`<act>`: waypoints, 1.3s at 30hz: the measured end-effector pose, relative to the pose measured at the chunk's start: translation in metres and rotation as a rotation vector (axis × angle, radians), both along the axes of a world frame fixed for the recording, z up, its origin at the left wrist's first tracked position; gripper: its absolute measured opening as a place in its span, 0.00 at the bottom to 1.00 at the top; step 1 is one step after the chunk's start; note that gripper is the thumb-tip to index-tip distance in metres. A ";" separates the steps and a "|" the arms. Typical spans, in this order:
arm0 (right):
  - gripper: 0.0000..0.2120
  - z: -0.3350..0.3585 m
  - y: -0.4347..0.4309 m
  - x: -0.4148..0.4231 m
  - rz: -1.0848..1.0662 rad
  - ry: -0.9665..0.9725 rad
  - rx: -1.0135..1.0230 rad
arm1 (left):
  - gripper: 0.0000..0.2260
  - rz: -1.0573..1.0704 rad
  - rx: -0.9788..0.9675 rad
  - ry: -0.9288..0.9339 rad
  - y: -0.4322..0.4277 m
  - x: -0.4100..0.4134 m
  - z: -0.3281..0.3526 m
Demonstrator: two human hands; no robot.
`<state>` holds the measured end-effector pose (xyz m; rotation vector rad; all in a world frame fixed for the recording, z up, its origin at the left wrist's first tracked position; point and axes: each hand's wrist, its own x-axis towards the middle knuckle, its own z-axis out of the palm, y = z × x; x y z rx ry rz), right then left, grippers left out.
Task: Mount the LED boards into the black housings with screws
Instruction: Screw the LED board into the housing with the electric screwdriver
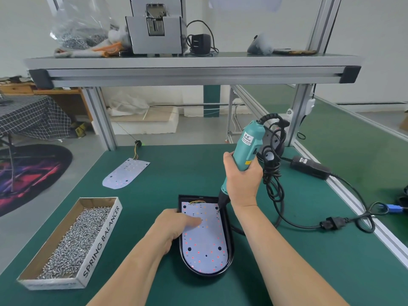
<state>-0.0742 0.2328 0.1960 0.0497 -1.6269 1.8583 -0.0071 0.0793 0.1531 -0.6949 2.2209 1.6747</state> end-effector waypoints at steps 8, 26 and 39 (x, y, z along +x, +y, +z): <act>0.18 -0.002 -0.001 -0.001 -0.024 -0.021 0.022 | 0.10 -0.003 0.024 0.017 -0.001 0.001 -0.001; 0.11 0.025 0.010 0.026 -0.036 0.067 -0.134 | 0.10 0.003 0.031 0.014 -0.004 0.006 0.004; 0.11 0.014 0.026 0.077 -0.187 -0.105 -0.546 | 0.10 0.327 0.342 0.074 -0.031 0.040 0.001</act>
